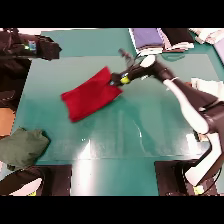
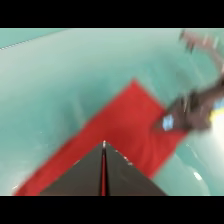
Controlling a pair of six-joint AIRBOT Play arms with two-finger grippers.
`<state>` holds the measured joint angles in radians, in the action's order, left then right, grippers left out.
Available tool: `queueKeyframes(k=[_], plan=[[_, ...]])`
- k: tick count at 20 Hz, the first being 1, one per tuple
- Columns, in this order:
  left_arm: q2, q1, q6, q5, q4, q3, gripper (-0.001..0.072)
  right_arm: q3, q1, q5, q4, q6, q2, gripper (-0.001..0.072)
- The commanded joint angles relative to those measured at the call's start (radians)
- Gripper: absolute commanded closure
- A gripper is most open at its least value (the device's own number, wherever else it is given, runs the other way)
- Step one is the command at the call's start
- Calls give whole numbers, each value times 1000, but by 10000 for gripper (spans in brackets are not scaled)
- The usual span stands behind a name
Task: Fold the shirts.
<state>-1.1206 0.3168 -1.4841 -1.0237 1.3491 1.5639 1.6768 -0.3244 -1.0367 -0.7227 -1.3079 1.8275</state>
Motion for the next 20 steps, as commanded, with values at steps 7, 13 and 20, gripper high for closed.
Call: queueKeyframes(k=[7, 13, 20], plan=[[1, 202, -5, 98, -6, 0, 683, -190, 642, -51, -309, -66, -407, 698], [1, 202, -56, 99, -18, 0, 682, -225, 1019, -31, -238, -64, -466, 697], [0, 202, -64, 97, -20, 0, 683, -88, 1043, 23, -162, -51, -466, 698]])
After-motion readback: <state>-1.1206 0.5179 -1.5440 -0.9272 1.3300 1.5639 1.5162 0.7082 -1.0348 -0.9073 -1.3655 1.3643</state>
